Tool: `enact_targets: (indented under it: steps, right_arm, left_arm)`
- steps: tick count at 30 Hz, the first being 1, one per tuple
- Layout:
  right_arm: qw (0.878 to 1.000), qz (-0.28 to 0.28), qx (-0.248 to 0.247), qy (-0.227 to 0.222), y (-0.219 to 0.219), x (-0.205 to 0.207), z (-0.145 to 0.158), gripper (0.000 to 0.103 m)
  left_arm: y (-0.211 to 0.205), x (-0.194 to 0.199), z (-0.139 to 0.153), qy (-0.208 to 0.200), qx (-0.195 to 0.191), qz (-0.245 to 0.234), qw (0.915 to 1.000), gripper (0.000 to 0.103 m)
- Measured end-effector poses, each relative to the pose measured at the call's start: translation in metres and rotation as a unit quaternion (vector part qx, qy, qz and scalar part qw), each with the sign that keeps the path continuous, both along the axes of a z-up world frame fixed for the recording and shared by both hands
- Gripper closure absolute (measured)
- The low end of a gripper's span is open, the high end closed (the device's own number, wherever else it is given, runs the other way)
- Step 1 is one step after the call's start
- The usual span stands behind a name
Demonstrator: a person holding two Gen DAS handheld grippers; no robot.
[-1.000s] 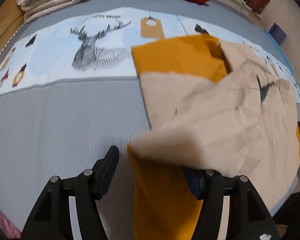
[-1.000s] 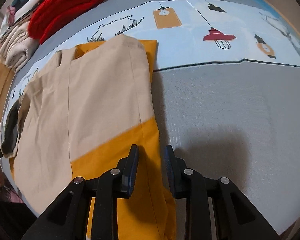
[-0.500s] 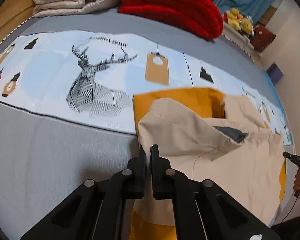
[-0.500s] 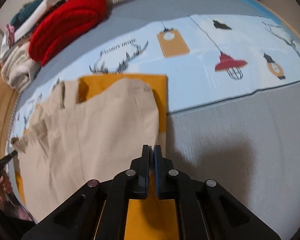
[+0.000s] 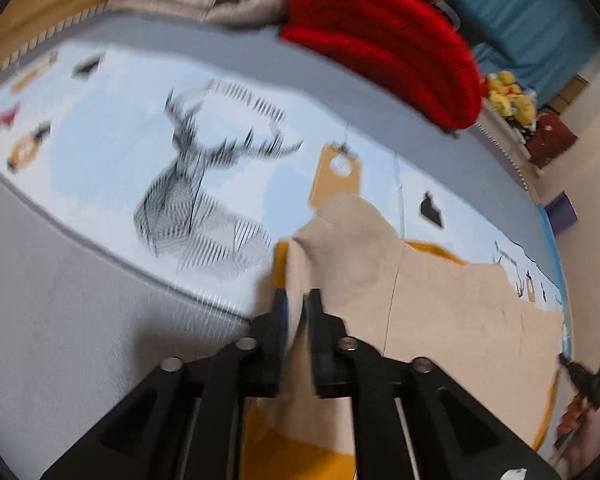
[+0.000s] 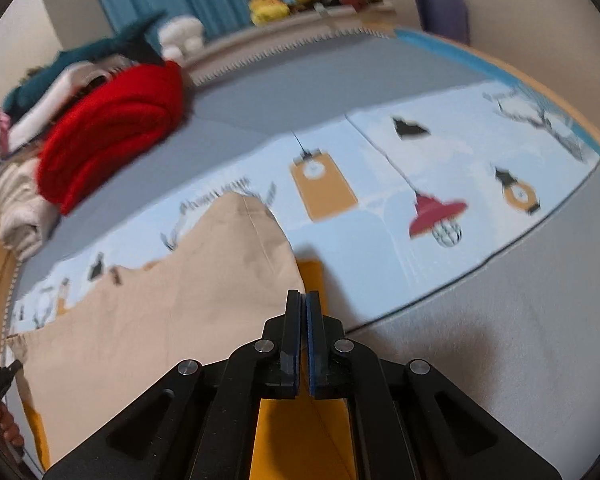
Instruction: Fold large clothes
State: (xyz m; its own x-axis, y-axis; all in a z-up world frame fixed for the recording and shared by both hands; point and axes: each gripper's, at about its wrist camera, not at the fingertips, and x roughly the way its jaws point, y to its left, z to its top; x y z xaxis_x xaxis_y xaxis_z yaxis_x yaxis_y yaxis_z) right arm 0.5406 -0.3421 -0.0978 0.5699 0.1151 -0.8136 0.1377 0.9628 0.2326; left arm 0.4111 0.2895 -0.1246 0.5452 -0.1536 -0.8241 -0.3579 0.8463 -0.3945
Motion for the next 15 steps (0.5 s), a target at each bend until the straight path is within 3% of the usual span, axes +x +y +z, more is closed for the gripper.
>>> enact_targets:
  steps: [1,2,7,9,10,13,15]
  right_arm:
    - [1.0,0.005,0.0,0.02,0.0,0.002,-0.009,0.095]
    - [0.999,0.01,-0.003,0.039,0.001,0.002,-0.017,0.095]
    - [0.994,0.04,0.027,0.103,-0.01,-0.007,-0.038,0.085]
    - [0.988,0.057,0.033,0.141,-0.012,-0.014,-0.048,0.082]
    - [0.986,0.066,0.03,0.153,-0.01,-0.018,-0.051,0.082]
    - [0.985,0.088,0.013,0.146,-0.005,-0.026,-0.047,0.082]
    - [0.988,0.092,0.003,0.128,-0.003,-0.03,-0.039,0.1]
  left_arm:
    - [0.002,-0.001,-0.006,0.015,-0.014,-0.006,0.9998,0.072]
    - [0.002,-0.003,-0.01,0.029,-0.021,-0.013,0.9993,0.067]
    - [0.001,-0.015,-0.018,0.054,-0.047,-0.052,0.9961,0.066]
    - [-0.002,-0.018,-0.024,0.069,-0.053,-0.062,0.9943,0.075]
    - [-0.003,-0.019,-0.024,0.068,-0.052,-0.067,0.9941,0.089]
    - [-0.009,-0.021,-0.015,0.052,-0.028,-0.075,0.9954,0.096]
    - [-0.012,-0.021,-0.004,0.03,-0.019,-0.07,0.9969,0.097]
